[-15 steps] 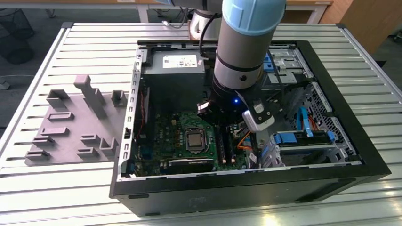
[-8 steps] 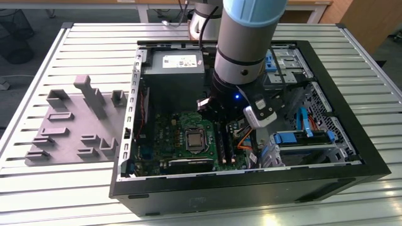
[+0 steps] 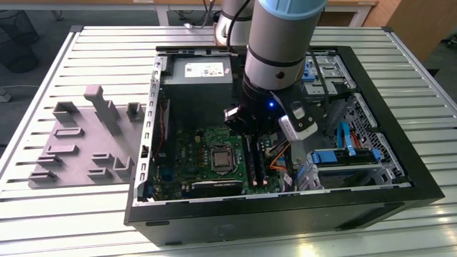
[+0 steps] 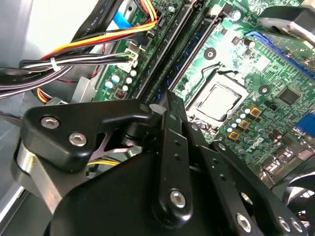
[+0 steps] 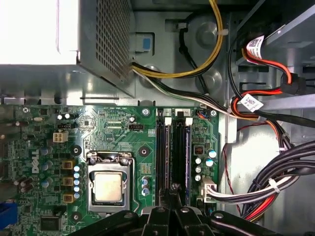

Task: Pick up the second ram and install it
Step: 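Press down the second ram until it locks into place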

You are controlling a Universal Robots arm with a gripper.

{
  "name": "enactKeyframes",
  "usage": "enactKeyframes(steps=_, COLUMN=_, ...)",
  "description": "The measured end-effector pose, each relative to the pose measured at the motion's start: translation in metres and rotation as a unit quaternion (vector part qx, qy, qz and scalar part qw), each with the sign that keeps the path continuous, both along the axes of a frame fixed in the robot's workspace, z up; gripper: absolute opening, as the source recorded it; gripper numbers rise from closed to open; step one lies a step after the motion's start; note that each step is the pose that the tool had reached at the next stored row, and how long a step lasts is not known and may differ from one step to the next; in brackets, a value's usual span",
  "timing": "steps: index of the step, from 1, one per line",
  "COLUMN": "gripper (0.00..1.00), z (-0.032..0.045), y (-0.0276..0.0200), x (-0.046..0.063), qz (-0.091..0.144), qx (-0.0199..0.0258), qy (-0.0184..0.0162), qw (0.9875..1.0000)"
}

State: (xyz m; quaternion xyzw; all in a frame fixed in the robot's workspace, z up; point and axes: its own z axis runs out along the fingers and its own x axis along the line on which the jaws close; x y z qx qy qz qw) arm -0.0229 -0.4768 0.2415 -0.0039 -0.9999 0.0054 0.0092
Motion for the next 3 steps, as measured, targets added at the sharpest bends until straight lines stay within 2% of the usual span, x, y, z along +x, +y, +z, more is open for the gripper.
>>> enactKeyframes(steps=3, gripper=0.11, z=0.001, y=0.0, x=0.0, qz=0.0, qx=0.0, qy=0.0, qw=1.0)
